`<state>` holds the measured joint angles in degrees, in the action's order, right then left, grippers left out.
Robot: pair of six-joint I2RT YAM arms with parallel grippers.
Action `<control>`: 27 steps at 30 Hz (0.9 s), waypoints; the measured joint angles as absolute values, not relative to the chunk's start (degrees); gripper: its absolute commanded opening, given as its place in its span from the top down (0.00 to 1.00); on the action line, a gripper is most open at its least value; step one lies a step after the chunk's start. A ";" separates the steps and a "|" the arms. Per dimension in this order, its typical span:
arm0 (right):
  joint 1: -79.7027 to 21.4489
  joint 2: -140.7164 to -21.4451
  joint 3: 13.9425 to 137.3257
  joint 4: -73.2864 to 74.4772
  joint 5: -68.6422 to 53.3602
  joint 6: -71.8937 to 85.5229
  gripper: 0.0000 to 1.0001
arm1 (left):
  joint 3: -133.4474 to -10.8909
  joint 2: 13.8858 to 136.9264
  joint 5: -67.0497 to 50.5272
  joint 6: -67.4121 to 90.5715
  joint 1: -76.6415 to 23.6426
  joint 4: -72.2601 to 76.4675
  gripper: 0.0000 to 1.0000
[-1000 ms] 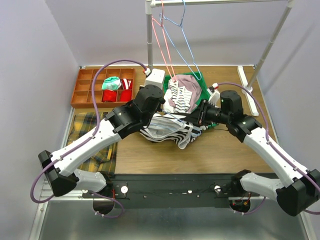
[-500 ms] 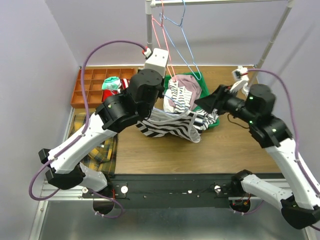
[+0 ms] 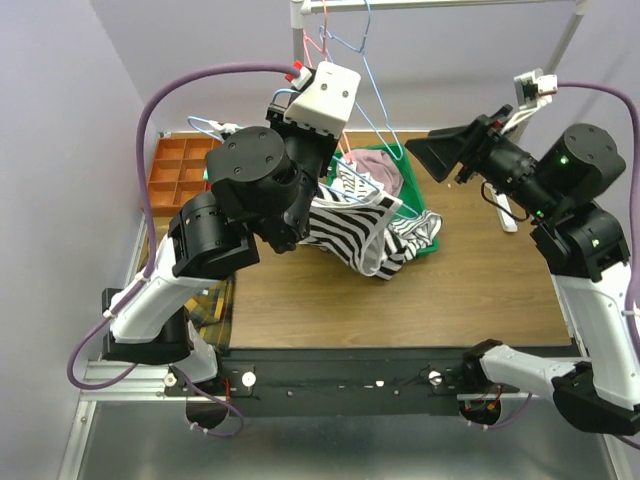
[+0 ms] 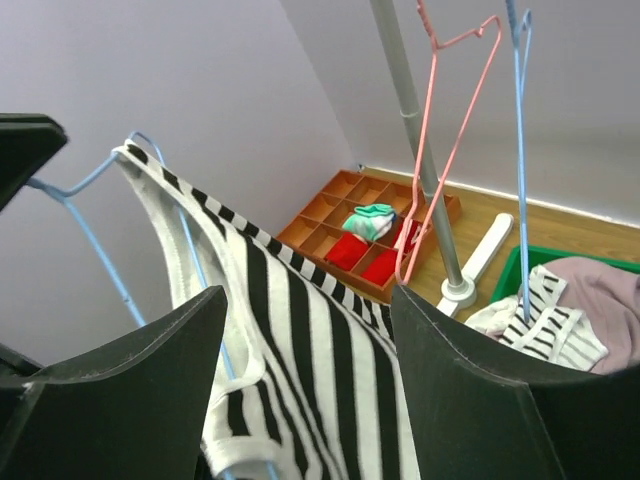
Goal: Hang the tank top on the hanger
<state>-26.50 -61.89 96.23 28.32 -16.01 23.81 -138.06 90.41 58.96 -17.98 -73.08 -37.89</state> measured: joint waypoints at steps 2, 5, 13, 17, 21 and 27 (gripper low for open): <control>-26.50 -63.99 97.76 28.42 -17.21 22.65 0.24 | -138.06 90.43 60.47 -21.52 -74.70 -35.35 1.00; -26.50 -64.88 97.43 29.12 -19.05 21.26 0.24 | -137.49 90.45 61.08 -22.48 -75.68 -35.53 1.00; -26.50 -63.07 86.54 29.32 -25.32 18.87 0.23 | -123.57 88.18 49.98 -9.08 -72.12 -44.42 1.00; -26.52 -62.78 83.05 29.39 -28.47 17.80 0.24 | -116.36 86.85 41.71 -3.38 -67.42 -46.24 1.00; -27.09 -62.39 80.53 29.12 -30.55 17.17 0.27 | -114.61 85.89 35.77 0.08 -64.31 -46.41 1.00; -35.90 -63.20 78.52 28.88 -25.10 16.16 0.29 | -116.75 85.41 31.83 2.87 -62.28 -46.70 1.00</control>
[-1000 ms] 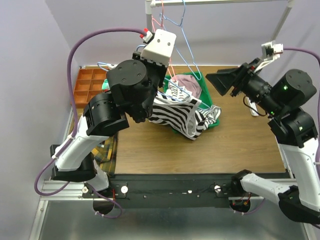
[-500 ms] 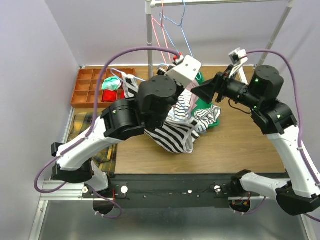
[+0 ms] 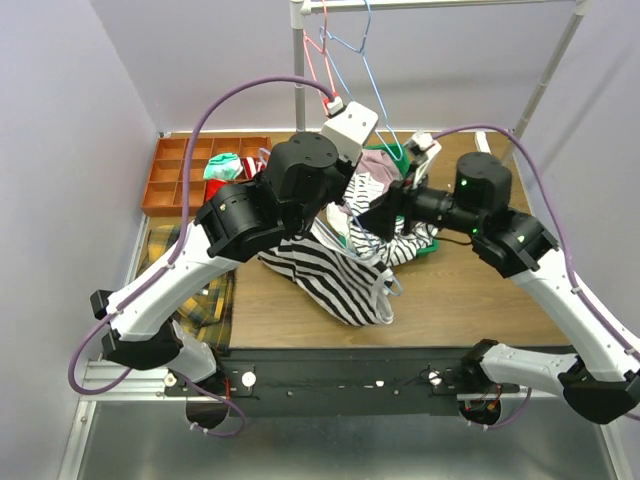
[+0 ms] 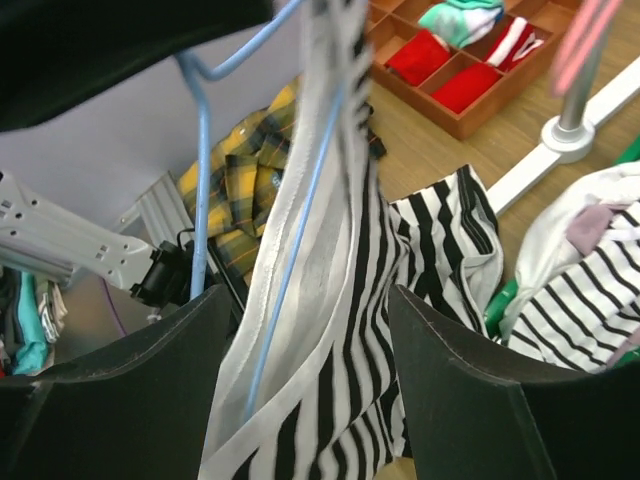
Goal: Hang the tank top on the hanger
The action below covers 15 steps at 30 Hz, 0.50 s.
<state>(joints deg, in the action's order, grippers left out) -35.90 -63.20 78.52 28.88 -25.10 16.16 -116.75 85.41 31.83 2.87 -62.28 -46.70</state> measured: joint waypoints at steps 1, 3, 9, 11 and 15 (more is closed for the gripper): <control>-38.39 -63.70 78.52 28.84 -23.09 15.84 0.29 | -117.14 85.41 31.44 3.11 -62.06 -46.68 1.00; -41.01 -64.20 78.43 28.82 -20.27 15.33 0.34 | -117.75 85.45 30.89 3.55 -61.67 -46.70 1.00; -41.76 -64.14 78.26 28.77 -12.86 14.85 0.34 | -119.15 86.43 30.37 4.84 -60.53 -46.87 1.00; -41.87 -63.51 78.26 28.77 -10.13 14.94 0.34 | -119.15 86.74 30.37 5.15 -60.29 -46.96 1.00; -41.91 -60.73 78.48 28.36 -7.16 14.96 0.34 | -119.15 87.15 30.39 5.50 -59.96 -47.13 1.00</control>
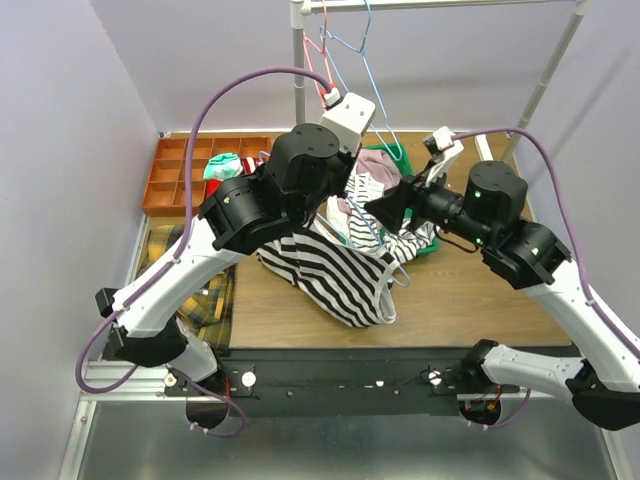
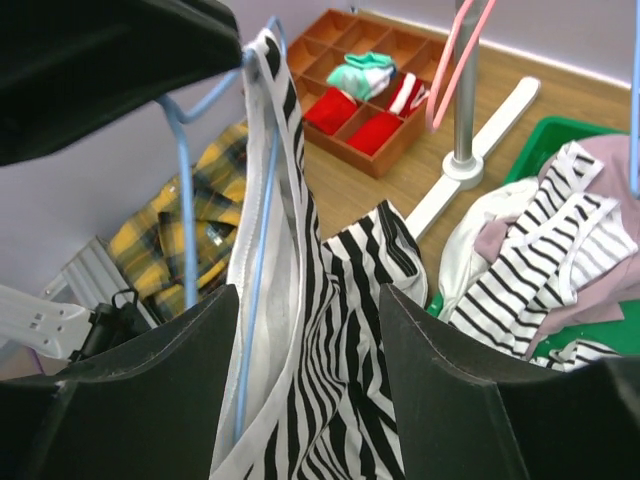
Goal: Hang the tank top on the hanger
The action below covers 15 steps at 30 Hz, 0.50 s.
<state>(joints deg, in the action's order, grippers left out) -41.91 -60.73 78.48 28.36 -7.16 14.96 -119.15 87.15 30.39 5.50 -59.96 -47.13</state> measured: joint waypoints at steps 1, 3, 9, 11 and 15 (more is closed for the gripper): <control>-41.93 -60.23 78.65 28.16 -7.09 14.98 0.34 | -119.15 87.22 30.39 5.56 -59.96 -47.13 1.00; -41.93 -59.68 79.07 27.75 -7.22 15.00 0.34 | -119.15 87.31 30.39 5.63 -59.96 -47.13 1.00; -41.93 -61.45 80.64 26.98 -10.11 15.22 0.35 | -120.14 88.31 30.39 5.78 -59.37 -47.59 1.00; -41.95 -62.19 80.64 27.07 -10.66 15.22 0.36 | -120.86 89.01 30.37 5.91 -59.05 -47.81 1.00; -42.28 -63.79 80.64 27.29 -11.27 15.20 0.41 | -123.22 90.80 30.37 6.09 -58.37 -48.58 1.00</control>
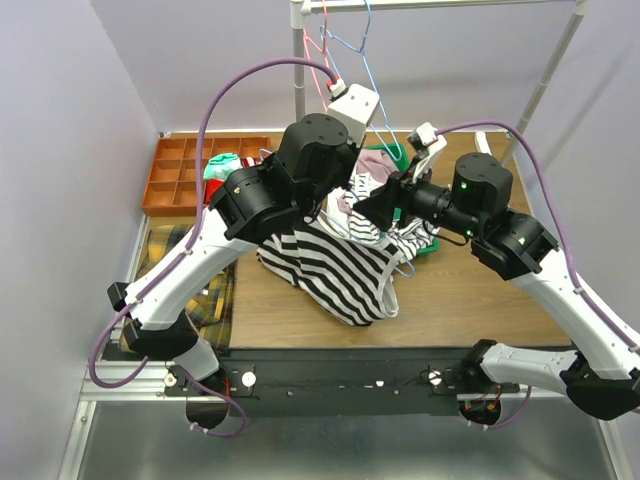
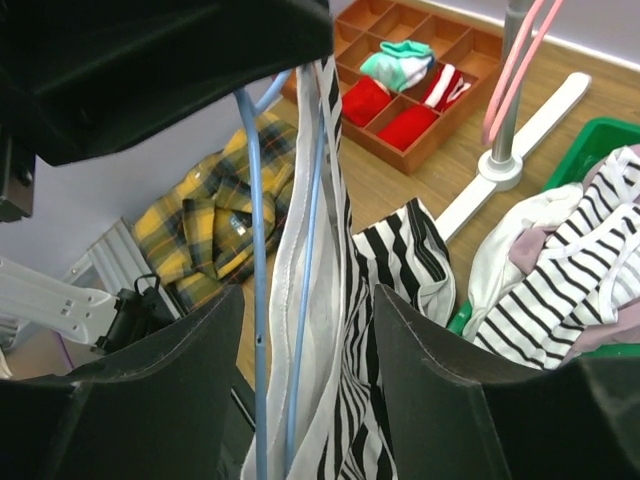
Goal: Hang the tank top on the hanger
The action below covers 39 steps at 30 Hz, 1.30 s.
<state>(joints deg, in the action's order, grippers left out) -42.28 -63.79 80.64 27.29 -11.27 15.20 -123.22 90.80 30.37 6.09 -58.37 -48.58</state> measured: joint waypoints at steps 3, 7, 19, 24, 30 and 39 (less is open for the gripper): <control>-43.35 -64.27 80.60 28.36 -10.90 15.44 0.42 | -124.18 91.50 30.39 6.09 -58.11 -48.88 1.00; -44.49 -64.12 79.96 28.60 -9.54 15.40 0.50 | -124.27 91.66 30.37 6.15 -58.06 -49.01 1.00; -47.57 -64.23 78.15 29.21 -4.69 15.40 0.87 | -123.59 92.07 30.15 6.83 -56.93 -48.62 1.00; -47.64 -64.23 77.43 29.02 -3.86 15.51 0.99 | -122.69 92.18 29.85 7.03 -56.66 -47.68 0.98; -47.86 -63.29 75.68 28.91 -2.33 15.73 0.99 | -121.30 92.25 29.45 7.40 -56.58 -46.26 0.42; -47.86 -59.05 71.13 29.21 0.30 17.08 0.99 | -115.42 89.56 27.75 8.14 -57.10 -42.89 0.01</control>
